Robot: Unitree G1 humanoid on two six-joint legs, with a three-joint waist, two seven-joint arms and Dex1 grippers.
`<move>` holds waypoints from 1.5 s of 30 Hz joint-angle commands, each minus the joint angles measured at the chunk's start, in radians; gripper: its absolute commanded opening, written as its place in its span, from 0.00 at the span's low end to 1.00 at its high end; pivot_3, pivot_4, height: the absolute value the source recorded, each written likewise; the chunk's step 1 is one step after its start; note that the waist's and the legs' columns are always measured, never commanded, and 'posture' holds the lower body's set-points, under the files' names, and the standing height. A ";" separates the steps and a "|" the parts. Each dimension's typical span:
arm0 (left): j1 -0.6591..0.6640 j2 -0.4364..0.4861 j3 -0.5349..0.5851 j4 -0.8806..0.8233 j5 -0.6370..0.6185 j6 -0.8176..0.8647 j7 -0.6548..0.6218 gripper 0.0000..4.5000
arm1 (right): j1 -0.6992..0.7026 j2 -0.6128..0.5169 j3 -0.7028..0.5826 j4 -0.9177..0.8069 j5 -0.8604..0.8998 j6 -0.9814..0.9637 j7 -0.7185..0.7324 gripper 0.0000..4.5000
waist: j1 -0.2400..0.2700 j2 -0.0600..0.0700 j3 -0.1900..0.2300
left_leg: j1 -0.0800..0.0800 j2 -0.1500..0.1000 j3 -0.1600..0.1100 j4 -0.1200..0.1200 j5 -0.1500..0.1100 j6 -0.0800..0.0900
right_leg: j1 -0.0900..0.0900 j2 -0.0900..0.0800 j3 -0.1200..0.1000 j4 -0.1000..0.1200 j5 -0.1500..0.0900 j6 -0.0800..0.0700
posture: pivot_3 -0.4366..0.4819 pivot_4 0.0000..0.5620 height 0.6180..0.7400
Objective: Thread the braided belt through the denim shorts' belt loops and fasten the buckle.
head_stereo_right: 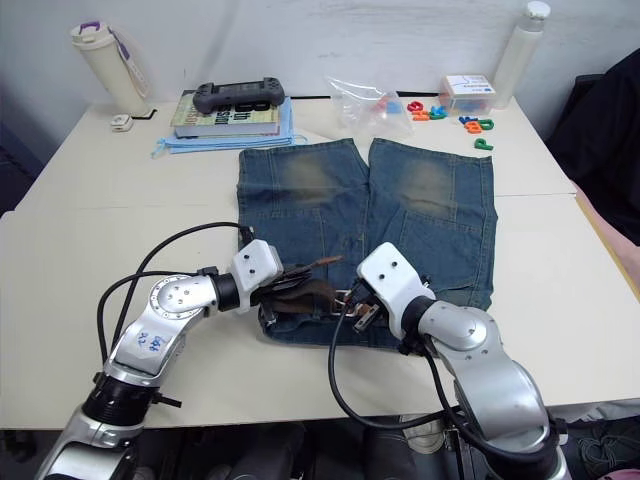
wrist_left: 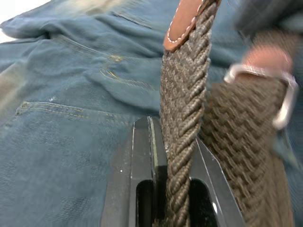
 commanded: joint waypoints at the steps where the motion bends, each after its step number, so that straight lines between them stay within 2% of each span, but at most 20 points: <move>1: 0.018 0.032 -0.017 -0.025 0.036 -0.073 -0.013 0.00 | 0.031 -0.043 -0.012 -0.168 0.030 -0.032 -0.017 0.02 | 0.000 0.000 0.000 | 0.000 0.000 0.000 0.000 0.000 0.000 | 0.000 0.000 0.000 0.000 0.000 0.000 | 0.48 0.27 0.34; 7: 0.032 0.045 -0.023 -0.022 0.075 -0.110 0.002 0.00 | 0.104 -0.104 -0.006 -0.170 0.045 -0.141 -0.058 0.02 | -0.001 0.001 0.000 | 0.000 0.000 0.000 0.000 0.000 0.000 | 0.000 0.000 0.000 0.000 0.000 0.000 | 0.48 0.27 0.34; 12: 0.029 0.096 -0.049 -0.011 0.242 -0.223 0.074 0.00 | 0.185 -0.185 0.012 -0.170 0.014 -0.292 -0.102 0.02 | -0.001 0.000 0.000 | 0.000 0.000 0.000 0.000 0.000 0.000 | 0.000 0.000 0.000 0.000 0.000 0.000 | 0.48 0.27 0.34; 17: 0.050 0.108 -0.069 -0.016 0.360 -0.308 0.141 0.00 | 0.272 -0.289 0.094 -0.170 -0.116 -0.460 -0.137 0.02 | 0.001 0.001 0.001 | 0.000 0.000 0.000 0.000 0.000 0.000 | 0.000 0.000 0.000 0.000 0.000 0.000 | 0.48 0.27 0.34; 20: 0.049 0.103 -0.066 -0.003 0.393 -0.328 0.162 0.00 | 0.307 -0.329 0.132 -0.170 -0.206 -0.536 -0.146 0.22 | 0.001 0.001 0.001 | 0.000 0.000 0.001 0.000 0.000 0.000 | 0.000 0.000 0.000 0.000 0.000 0.000 | 0.48 0.27 0.34; 23: 0.049 0.093 -0.063 0.002 0.389 -0.325 0.155 0.00 | 0.332 -0.334 0.167 -0.170 -0.263 -0.587 -0.145 0.53 | 0.001 0.001 0.001 | 0.000 0.000 0.000 0.000 0.000 0.000 | 0.000 0.000 0.000 0.000 0.000 0.000 | 0.48 0.27 0.34; 28: 0.052 0.087 -0.056 -0.010 0.374 -0.304 0.139 0.00 | 0.323 -0.323 0.236 -0.164 -0.325 -0.618 -0.124 0.97 | 0.001 0.001 0.001 | 0.000 0.000 0.000 0.000 0.000 0.000 | 0.000 0.000 0.000 0.000 0.000 0.000 | 0.48 0.27 0.34; 45: 0.054 0.081 -0.050 -0.033 0.348 -0.257 0.102 0.00 | 0.250 -0.181 0.361 0.007 -0.621 -0.573 -0.130 0.99 | 0.000 0.001 0.001 | 0.000 0.000 0.000 0.000 0.000 0.000 | 0.000 0.000 0.000 0.001 0.000 0.000 | 0.48 0.27 0.34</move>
